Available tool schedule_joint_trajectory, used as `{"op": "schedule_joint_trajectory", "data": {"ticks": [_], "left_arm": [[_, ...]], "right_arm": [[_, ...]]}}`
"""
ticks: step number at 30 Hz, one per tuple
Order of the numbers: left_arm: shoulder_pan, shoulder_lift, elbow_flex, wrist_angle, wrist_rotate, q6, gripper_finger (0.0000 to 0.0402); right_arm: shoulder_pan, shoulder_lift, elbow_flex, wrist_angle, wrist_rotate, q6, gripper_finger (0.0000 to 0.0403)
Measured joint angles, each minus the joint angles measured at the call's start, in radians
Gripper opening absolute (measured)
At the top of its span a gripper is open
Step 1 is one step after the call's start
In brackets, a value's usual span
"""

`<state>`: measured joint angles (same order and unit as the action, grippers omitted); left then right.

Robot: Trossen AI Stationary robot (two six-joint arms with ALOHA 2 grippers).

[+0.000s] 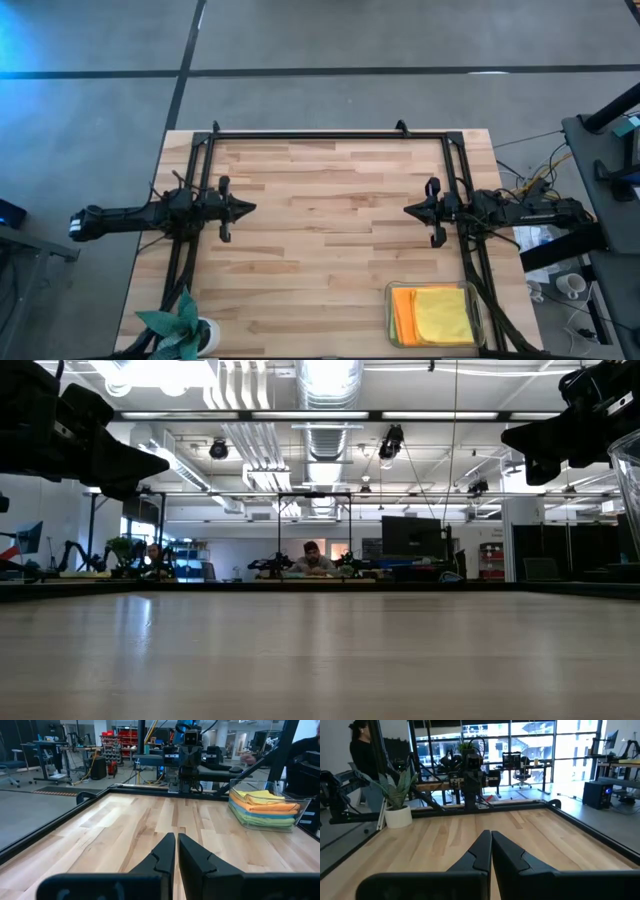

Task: Fold microfiber towels
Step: Return to Home Position

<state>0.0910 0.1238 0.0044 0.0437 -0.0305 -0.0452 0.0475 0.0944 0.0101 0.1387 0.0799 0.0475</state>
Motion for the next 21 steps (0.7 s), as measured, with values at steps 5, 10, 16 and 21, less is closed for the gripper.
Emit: {"op": "schedule_joint_trajectory", "data": {"ticks": [5,10,16,21], "left_arm": [[0.0,0.0,0.0,0.0,0.0,0.0,0.0007],[0.0,0.0,0.0,0.0,0.0,0.0,0.0007],[0.0,0.0,0.0,0.0,0.0,0.0,0.0007],[0.0,0.0,0.0,0.0,0.0,0.0,0.0007]], "right_arm": [[0.0,0.0,0.0,0.0,0.0,0.009,0.0009],[0.0,0.0,0.0,0.0,0.0,0.001,0.0009],[0.0,0.0,0.0,0.0,0.0,0.005,0.0009],[0.0,0.0,0.0,0.0,0.0,0.008,0.0009]]}}
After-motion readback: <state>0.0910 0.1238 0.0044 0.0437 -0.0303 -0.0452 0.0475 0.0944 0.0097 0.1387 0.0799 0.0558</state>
